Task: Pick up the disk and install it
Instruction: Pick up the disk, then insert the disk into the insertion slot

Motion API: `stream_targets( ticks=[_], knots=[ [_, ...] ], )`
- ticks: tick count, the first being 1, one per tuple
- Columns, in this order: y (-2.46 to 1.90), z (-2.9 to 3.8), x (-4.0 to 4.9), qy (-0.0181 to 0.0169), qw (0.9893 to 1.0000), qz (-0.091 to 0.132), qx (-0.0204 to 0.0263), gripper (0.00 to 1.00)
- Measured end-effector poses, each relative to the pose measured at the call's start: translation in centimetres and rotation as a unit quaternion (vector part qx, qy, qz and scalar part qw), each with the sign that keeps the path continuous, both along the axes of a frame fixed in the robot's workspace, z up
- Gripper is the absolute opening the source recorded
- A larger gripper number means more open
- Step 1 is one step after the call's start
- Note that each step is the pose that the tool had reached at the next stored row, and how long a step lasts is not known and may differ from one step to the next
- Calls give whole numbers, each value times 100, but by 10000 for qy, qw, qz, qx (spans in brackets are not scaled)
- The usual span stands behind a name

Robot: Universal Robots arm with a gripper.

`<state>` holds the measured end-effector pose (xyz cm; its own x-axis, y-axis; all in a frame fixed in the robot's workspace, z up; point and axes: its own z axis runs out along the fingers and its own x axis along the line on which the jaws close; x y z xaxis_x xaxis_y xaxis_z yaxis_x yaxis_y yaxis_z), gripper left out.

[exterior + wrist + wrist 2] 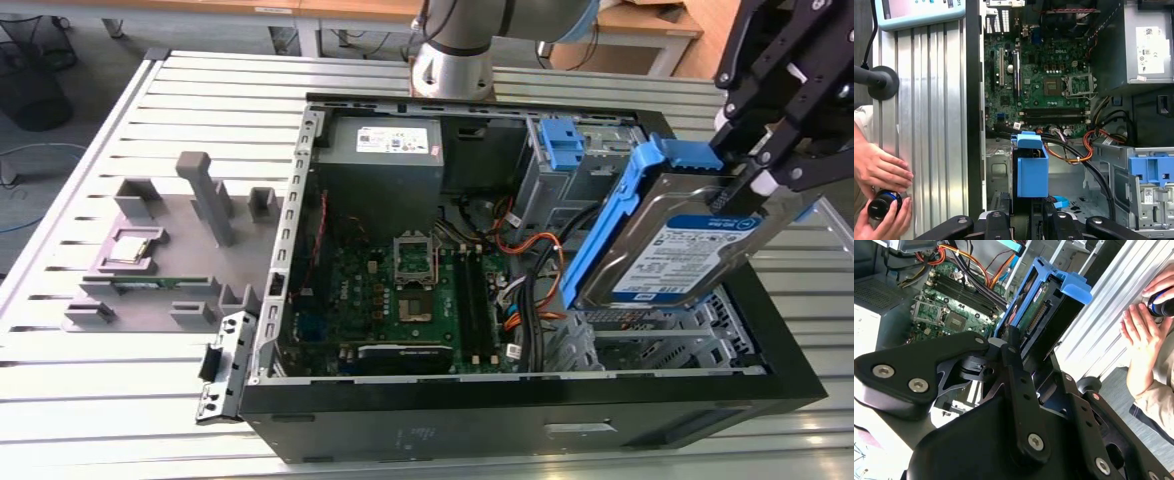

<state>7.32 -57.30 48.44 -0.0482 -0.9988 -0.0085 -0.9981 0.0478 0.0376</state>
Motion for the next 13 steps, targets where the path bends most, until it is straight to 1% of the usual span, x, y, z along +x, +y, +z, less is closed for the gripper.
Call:
stream_targets(
  ticks=[4,13],
  knots=[
    [-2,-22,30,4,10000,0,0,35],
    [-6,-50,187,21,10000,0,-2,35]
  ],
)
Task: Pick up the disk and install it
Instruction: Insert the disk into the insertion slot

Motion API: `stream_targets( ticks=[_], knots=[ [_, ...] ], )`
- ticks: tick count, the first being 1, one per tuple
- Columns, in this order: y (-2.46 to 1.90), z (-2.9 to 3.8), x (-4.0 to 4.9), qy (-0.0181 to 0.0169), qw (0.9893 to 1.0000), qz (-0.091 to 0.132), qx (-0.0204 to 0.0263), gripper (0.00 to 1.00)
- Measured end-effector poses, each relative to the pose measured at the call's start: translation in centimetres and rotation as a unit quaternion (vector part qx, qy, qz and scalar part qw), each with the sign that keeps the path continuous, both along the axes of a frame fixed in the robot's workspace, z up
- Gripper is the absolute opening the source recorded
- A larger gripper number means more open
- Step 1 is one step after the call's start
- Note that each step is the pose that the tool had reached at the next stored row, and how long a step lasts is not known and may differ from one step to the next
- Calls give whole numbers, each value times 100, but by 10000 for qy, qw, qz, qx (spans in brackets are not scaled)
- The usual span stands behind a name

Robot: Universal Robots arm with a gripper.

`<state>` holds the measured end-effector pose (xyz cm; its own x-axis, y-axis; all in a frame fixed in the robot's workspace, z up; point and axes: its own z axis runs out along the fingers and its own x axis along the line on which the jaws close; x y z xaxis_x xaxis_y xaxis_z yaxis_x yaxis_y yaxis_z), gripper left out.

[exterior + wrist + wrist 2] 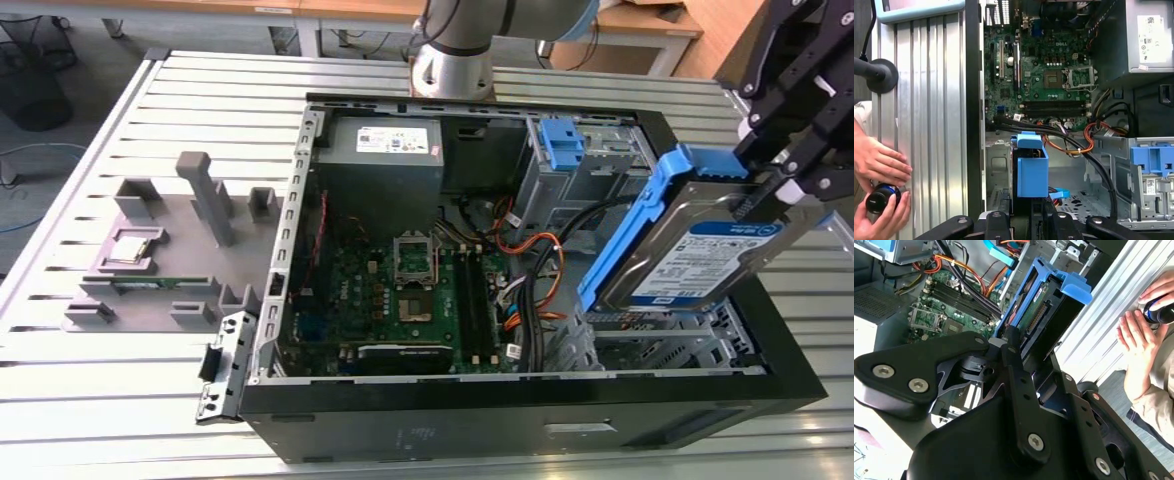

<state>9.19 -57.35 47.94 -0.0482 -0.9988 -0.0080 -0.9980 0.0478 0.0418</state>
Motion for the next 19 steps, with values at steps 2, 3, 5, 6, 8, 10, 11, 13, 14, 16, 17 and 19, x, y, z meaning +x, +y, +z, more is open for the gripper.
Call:
stream_targets(
  ticks=[2,3,5,6,8,10,11,13,14,16,17,19],
  knots=[
    [-5,-8,21,1,10000,0,0,35],
    [-8,-13,31,1,10000,0,0,35],
    [-14,-26,49,2,10000,0,0,35],
    [-15,-31,59,2,10000,0,-1,35],
    [-15,-35,79,2,10000,0,-3,35],
    [-15,-40,93,3,10000,0,-1,35],
    [-15,-44,99,3,10000,0,-1,35],
    [-15,-52,106,3,10000,0,-1,35],
    [-15,-56,109,3,10000,0,-1,35],
    [-15,-57,110,3,10000,0,-2,35],
    [-15,-57,110,3,10000,0,-2,35],
    [-15,-58,113,3,10000,0,-1,35]
  ],
)
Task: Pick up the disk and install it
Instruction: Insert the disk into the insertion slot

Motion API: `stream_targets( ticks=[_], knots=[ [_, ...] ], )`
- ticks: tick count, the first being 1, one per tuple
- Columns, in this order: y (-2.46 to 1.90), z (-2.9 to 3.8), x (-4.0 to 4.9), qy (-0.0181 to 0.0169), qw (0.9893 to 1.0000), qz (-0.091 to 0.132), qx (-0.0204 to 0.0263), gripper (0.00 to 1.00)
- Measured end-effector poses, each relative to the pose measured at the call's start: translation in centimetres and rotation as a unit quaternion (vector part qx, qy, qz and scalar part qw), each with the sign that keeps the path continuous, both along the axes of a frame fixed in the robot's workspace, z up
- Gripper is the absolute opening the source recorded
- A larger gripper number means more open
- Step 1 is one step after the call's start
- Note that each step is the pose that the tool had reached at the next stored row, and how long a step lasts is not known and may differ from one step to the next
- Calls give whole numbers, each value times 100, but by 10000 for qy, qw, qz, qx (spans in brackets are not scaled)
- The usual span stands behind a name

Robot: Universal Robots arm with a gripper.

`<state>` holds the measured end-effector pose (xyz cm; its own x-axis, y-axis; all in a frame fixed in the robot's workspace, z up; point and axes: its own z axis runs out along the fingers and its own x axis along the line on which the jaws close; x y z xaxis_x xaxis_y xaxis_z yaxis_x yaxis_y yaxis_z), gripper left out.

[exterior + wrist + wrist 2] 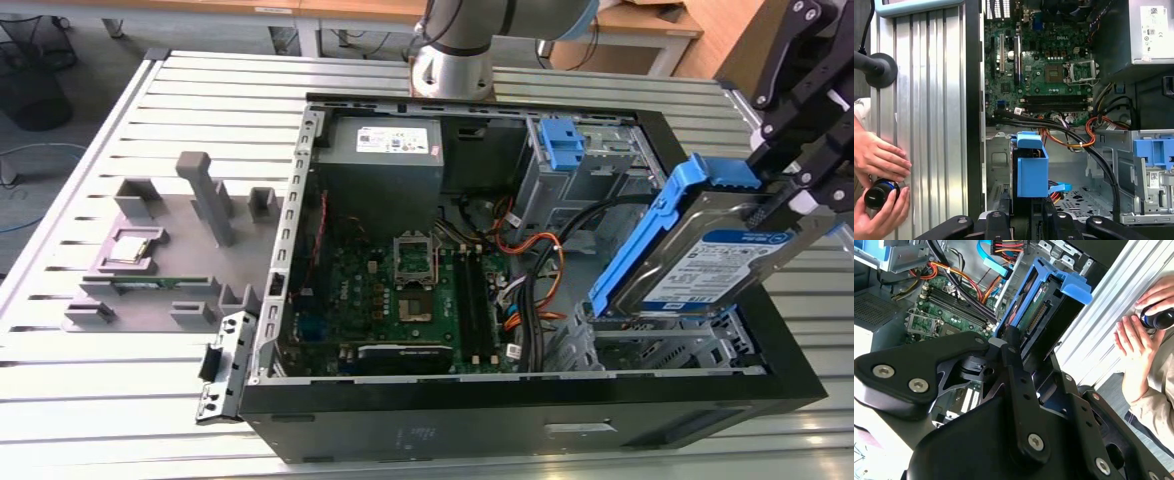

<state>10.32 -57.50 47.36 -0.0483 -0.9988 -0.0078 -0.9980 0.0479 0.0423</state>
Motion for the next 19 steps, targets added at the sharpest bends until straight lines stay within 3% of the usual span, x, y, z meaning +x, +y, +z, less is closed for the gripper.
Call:
stream_targets(
  ticks=[14,19],
  knots=[
    [0,-57,40,0,10000,0,0,35],
    [0,-112,40,0,10000,0,0,35]
  ],
)
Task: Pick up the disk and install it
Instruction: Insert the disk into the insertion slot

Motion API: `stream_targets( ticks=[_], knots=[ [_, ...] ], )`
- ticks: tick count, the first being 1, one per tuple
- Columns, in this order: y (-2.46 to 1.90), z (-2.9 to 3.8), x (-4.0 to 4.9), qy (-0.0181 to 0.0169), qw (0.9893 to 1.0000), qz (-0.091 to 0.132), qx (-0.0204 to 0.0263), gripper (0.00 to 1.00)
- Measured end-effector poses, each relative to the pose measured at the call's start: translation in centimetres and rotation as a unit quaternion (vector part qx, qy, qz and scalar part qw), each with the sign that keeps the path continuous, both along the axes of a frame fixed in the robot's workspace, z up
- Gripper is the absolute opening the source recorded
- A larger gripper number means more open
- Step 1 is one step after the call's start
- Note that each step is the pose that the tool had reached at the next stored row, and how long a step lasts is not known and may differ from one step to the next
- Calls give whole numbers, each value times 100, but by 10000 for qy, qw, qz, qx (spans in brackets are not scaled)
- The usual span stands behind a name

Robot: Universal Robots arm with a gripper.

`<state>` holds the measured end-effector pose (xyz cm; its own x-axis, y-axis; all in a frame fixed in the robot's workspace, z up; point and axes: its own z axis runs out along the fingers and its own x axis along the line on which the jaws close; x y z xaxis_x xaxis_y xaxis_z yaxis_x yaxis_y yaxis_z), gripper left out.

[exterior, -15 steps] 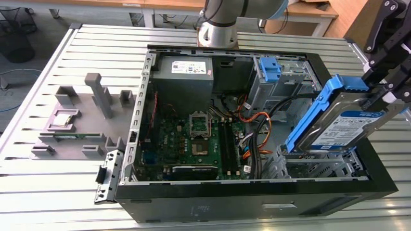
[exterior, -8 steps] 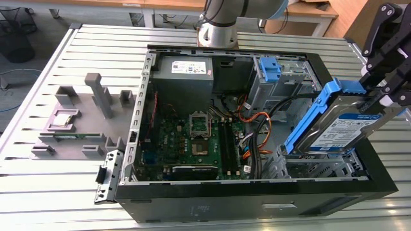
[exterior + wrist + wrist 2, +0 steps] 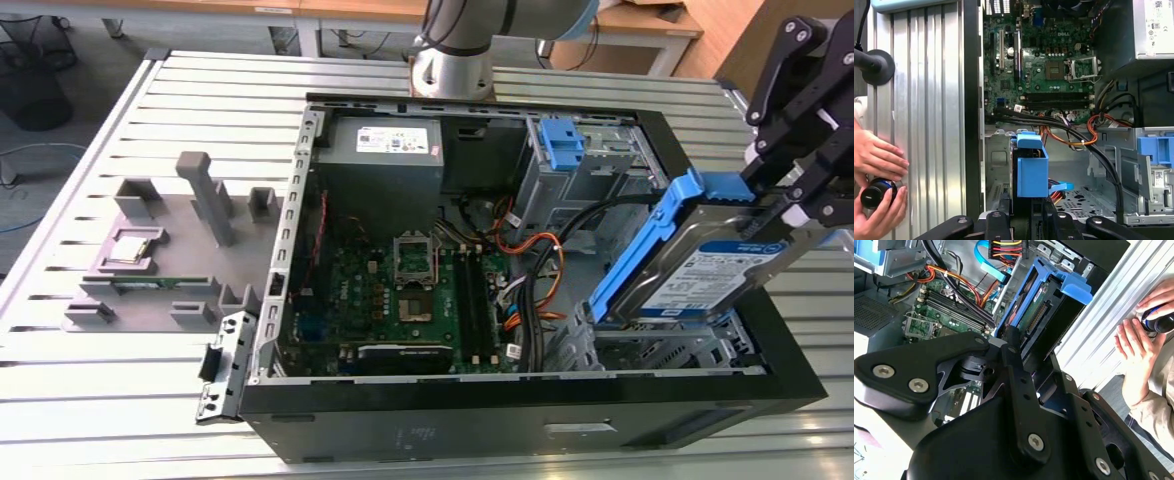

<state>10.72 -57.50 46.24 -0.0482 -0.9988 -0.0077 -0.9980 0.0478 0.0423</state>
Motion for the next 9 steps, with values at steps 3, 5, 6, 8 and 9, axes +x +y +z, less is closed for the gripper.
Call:
stream_targets(
  ticks=[3,5,6,8,9],
  knots=[
    [1,-11,0,0,10000,0,1,35],
    [4,-14,12,0,10000,1,0,35],
    [6,-15,20,0,10000,0,-1,35],
    [8,-22,34,0,10000,0,0,35],
    [8,-31,35,0,10000,0,0,35]
  ],
)
